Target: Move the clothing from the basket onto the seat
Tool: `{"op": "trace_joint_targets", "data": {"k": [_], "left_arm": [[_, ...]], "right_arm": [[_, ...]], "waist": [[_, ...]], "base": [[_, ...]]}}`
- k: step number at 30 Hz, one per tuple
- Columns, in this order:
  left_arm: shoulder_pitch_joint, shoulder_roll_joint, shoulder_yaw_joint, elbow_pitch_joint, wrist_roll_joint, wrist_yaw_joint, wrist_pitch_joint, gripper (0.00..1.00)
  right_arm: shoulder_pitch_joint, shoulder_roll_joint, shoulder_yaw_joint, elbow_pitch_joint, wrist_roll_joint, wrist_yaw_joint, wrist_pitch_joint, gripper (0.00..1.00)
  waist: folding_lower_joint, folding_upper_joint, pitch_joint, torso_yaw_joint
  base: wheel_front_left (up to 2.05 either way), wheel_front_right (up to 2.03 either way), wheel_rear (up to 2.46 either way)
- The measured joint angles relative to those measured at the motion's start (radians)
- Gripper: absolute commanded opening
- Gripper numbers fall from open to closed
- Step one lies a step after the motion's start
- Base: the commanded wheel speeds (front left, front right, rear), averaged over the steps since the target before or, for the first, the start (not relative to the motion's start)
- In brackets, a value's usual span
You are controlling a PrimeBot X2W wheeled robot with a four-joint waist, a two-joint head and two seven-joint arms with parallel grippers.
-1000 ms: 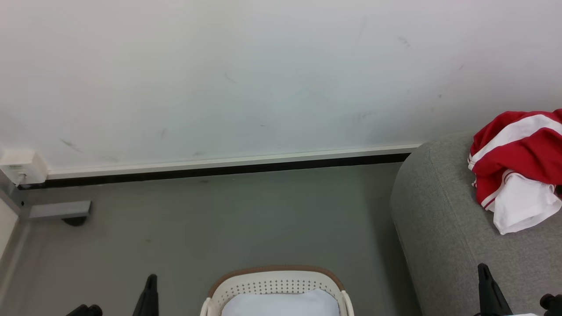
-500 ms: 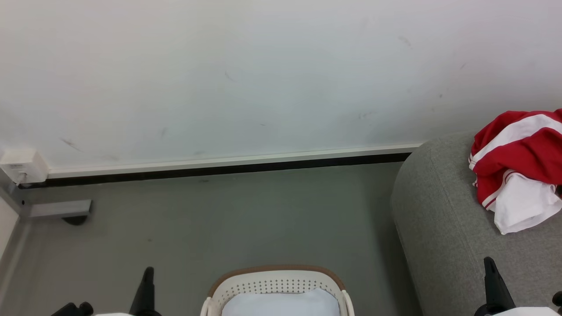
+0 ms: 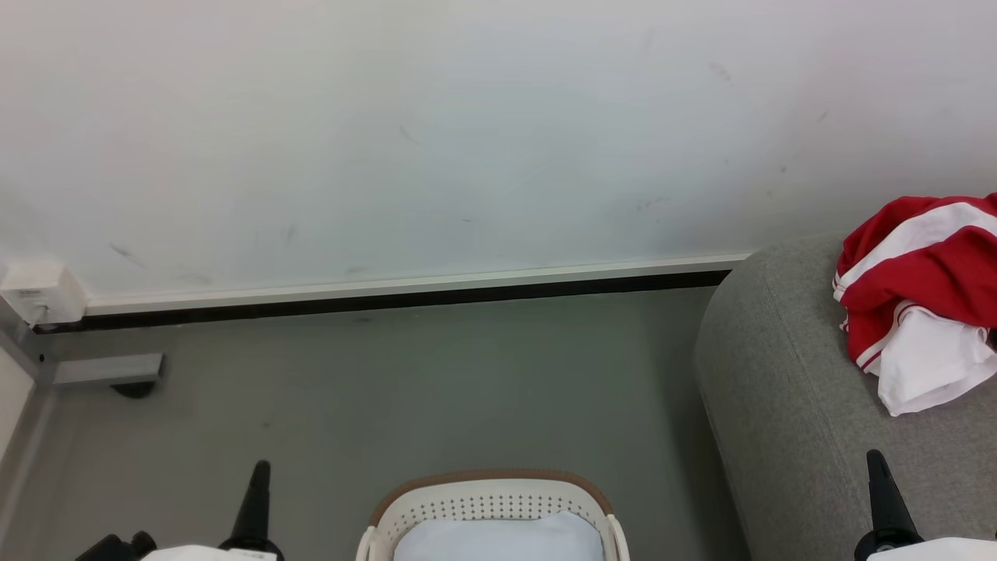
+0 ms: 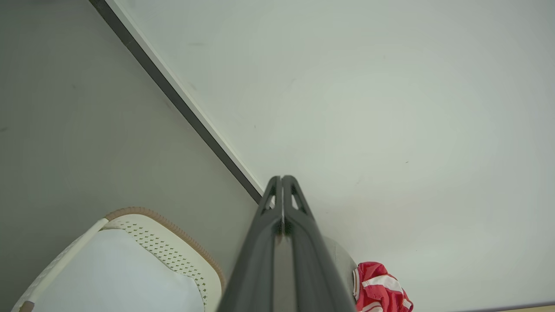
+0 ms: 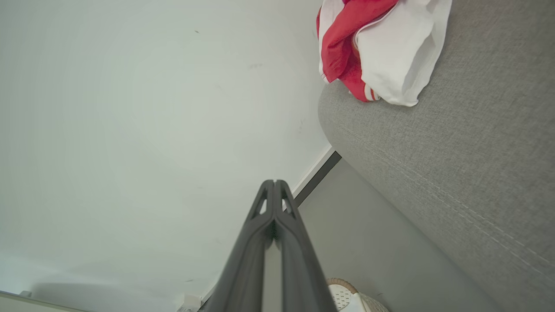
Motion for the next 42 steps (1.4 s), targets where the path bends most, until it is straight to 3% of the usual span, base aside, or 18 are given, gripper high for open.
{"op": "trace_joint_targets", "data": {"k": [42], "left_arm": [[-0.039,0.002,0.037,-0.031,-0.376,-0.02,0.097,0.0]], "right_arm": [[-0.033,-0.001,-0.037,-0.044,0.389,0.0,0.095,0.0]], "waist": [[0.0,0.0,0.006,0.005]], "base": [[0.0,0.0,0.0]]}}
